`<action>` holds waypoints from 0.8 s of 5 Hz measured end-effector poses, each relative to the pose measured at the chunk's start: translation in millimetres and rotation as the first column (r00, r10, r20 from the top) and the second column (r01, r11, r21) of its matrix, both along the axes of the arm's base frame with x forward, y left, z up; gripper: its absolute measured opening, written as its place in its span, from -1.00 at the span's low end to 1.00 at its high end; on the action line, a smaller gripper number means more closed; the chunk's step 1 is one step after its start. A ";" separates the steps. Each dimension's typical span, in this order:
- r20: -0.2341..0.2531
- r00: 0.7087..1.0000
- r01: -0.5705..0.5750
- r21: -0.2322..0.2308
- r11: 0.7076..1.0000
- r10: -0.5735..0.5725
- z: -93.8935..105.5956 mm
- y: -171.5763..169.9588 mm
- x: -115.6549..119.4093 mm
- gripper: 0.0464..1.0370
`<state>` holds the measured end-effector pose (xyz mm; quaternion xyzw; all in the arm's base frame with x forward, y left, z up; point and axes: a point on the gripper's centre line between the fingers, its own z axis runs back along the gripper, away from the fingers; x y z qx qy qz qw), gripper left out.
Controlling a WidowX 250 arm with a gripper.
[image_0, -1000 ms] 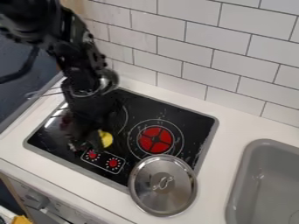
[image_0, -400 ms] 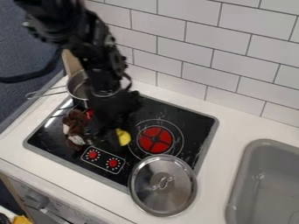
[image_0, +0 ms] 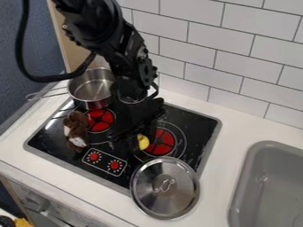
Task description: Take the yellow knife and put it on the right burner
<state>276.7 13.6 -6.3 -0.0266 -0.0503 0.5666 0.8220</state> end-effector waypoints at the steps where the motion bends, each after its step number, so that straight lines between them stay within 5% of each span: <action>1: 0.004 1.000 -0.028 0.021 0.999 0.028 -1.3 1.8 -1.2 0.56; 2: -0.021 0.999 -0.045 0.027 0.999 0.046 -1.9 2.9 -5.6 0.95; 4: 0.017 0.999 -0.037 0.063 0.997 0.036 21.0 -2.0 -3.9 0.93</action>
